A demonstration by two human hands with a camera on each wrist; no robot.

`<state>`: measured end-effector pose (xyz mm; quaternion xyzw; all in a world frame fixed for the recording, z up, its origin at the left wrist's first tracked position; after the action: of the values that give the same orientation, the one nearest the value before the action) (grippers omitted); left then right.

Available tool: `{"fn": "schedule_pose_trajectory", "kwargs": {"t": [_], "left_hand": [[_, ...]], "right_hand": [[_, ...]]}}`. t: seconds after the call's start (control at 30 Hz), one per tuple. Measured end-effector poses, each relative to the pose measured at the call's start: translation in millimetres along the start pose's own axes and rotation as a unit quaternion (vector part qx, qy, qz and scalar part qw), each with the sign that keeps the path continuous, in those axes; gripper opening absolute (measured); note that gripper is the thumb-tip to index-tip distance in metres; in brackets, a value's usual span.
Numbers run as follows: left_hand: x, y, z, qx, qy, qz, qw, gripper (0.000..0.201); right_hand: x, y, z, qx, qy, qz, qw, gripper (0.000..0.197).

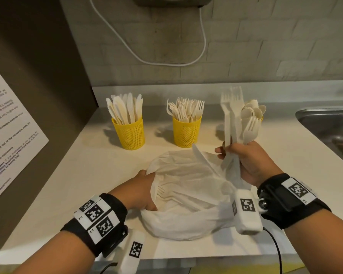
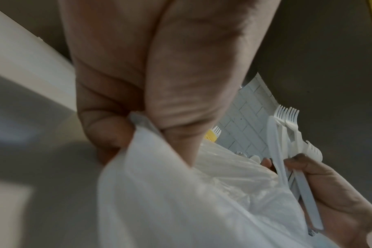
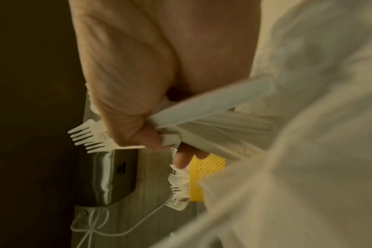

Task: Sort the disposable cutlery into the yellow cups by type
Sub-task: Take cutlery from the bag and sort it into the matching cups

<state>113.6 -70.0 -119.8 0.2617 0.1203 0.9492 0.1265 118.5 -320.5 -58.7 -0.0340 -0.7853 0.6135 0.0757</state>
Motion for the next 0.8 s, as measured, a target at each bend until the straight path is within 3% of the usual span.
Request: {"fn": "schedule_pose_trajectory", "kwargs": {"t": [0.23,0.33,0.47,0.63,0.73,0.8], "left_hand": [[-2,-5,-1,0.004,0.005,0.016,1.000,0.103],[-3,-7,-1,0.009,0.016,0.025,1.000,0.107],[-4,-9,-2,0.024,0.021,0.024,0.999,0.108],[3,-10,7,0.064,0.040,0.006,0.997,0.101],[17,-11,36,0.110,0.133,-0.015,0.985,0.078],[31,-7,65,0.187,0.227,-0.048,0.955,0.061]], "right_hand": [[7,-36,-4,-0.149,0.010,0.085,0.985,0.044],[20,-46,-23,-0.147,-0.021,0.114,0.982,0.032],[38,-38,-48,-0.079,-0.062,0.141,0.985,0.025],[33,35,-60,0.118,-0.054,0.054,0.990,0.016],[32,51,-62,0.156,-0.083,0.023,0.984,0.020],[33,49,-61,0.158,-0.079,0.023,0.984,0.017]]}}
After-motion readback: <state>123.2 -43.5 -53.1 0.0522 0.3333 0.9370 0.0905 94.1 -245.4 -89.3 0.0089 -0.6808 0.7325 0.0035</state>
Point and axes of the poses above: each hand's wrist, its own x-axis away from the middle knuckle, its own z-axis out of the back of the hand, y = z × x, the point moved 9 cm from there along -x, towards the middle knuckle, and after that the axes turned 1 degree about y, right-handed, at the moved point
